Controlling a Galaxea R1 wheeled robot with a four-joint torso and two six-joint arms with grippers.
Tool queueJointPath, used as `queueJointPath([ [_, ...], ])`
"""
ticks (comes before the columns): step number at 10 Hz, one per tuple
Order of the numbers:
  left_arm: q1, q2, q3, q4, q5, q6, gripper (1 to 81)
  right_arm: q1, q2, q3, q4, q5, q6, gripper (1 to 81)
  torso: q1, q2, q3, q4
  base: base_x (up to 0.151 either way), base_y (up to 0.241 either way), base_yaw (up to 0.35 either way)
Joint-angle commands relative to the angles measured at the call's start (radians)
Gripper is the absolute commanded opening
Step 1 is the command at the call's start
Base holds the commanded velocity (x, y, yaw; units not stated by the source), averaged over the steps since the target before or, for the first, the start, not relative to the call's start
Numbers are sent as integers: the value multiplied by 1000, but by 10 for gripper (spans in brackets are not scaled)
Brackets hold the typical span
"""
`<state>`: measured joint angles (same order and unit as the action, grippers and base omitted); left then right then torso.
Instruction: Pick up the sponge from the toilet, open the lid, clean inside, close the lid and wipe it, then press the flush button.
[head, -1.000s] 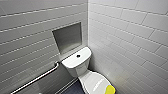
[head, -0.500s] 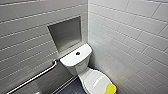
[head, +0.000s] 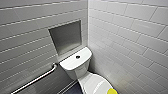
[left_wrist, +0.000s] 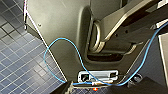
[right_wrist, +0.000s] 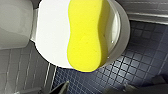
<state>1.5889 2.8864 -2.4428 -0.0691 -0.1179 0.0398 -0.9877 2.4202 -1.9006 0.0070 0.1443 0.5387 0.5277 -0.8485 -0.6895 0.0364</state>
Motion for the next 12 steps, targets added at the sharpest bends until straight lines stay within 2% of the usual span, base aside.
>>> queueJointPath([
  [1,24,-8,4,0,81,2,811,114,-11,-23,-15,-101,3,811,62,-95,0,0,0,0,0],
  [2,24,-7,2,0,81,2,811,123,-8,-27,-15,-104,4,811,86,-134,-66,0,0,0,0],
  [3,24,-7,2,2,81,2,811,135,-11,-30,-13,-106,4,811,106,-168,-91,0,0,0,0],
  [4,24,-5,2,2,81,2,811,149,-19,-32,-7,-127,4,811,126,-200,-90,0,0,0,0],
  [5,24,-5,2,2,81,3,811,161,-27,-32,-5,-137,4,811,148,-235,-58,0,0,0,0],
  [9,24,-2,2,0,78,2,811,223,-33,-21,2,-207,6,811,235,-374,-82,0,0,0,0],
  [10,24,-1,1,-1,78,2,811,221,-17,-37,2,-207,6,811,260,-413,-115,0,0,0,0],
  [11,24,1,-2,-1,78,2,811,223,2,-58,2,-209,6,811,282,-450,-176,0,0,0,0],
  [12,24,2,-6,-1,78,2,811,221,19,-76,2,-219,6,811,300,-478,-186,0,0,0,0],
])
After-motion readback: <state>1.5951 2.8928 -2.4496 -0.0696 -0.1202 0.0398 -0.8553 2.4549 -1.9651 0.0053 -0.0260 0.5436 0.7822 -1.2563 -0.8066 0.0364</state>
